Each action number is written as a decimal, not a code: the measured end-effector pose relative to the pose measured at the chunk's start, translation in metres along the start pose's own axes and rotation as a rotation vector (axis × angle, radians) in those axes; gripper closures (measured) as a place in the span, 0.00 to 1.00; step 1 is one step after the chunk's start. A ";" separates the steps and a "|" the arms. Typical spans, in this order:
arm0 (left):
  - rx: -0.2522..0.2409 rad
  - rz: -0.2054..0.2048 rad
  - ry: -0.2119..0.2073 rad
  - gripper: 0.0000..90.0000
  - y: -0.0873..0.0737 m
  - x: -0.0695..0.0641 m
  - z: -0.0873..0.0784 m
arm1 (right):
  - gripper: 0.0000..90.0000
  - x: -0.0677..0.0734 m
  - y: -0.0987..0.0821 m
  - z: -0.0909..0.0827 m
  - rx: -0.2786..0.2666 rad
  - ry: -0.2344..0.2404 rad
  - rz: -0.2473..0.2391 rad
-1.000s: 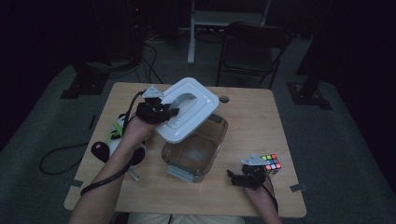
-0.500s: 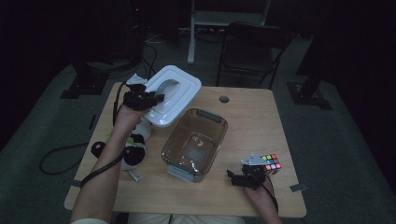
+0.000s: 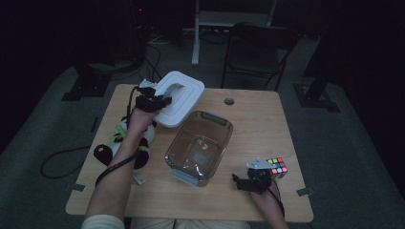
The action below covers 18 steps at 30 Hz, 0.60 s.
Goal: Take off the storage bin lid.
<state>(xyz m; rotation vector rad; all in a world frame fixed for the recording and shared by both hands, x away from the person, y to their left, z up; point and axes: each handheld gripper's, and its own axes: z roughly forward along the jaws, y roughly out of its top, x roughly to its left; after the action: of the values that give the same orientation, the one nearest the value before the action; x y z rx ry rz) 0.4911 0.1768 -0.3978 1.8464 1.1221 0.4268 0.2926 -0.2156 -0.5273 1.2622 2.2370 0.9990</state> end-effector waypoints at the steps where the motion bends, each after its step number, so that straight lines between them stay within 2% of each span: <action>1: 0.012 -0.012 0.002 0.75 -0.001 0.000 0.004 | 0.20 0.000 0.000 0.000 -0.001 0.001 0.000; 4: 0.016 -0.026 -0.004 0.75 -0.002 0.001 0.011 | 0.20 0.000 0.000 0.000 -0.003 0.003 0.001; 5: 0.023 -0.051 -0.020 0.75 -0.004 0.001 0.016 | 0.20 0.000 0.000 0.000 -0.003 0.004 0.001; 7: 0.033 -0.060 -0.018 0.75 -0.005 0.001 0.022 | 0.20 0.000 0.000 0.000 -0.002 0.007 0.001; 13: 0.059 -0.116 -0.050 0.75 -0.017 0.004 0.043 | 0.20 0.000 -0.001 -0.001 -0.004 0.007 0.000; 18: 0.097 -0.127 -0.063 0.75 -0.022 -0.003 0.058 | 0.20 0.000 0.000 0.000 -0.002 0.007 -0.001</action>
<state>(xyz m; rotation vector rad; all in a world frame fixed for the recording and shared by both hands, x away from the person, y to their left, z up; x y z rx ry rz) 0.5165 0.1480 -0.4468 1.8469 1.2280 0.2433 0.2921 -0.2158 -0.5274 1.2589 2.2411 1.0059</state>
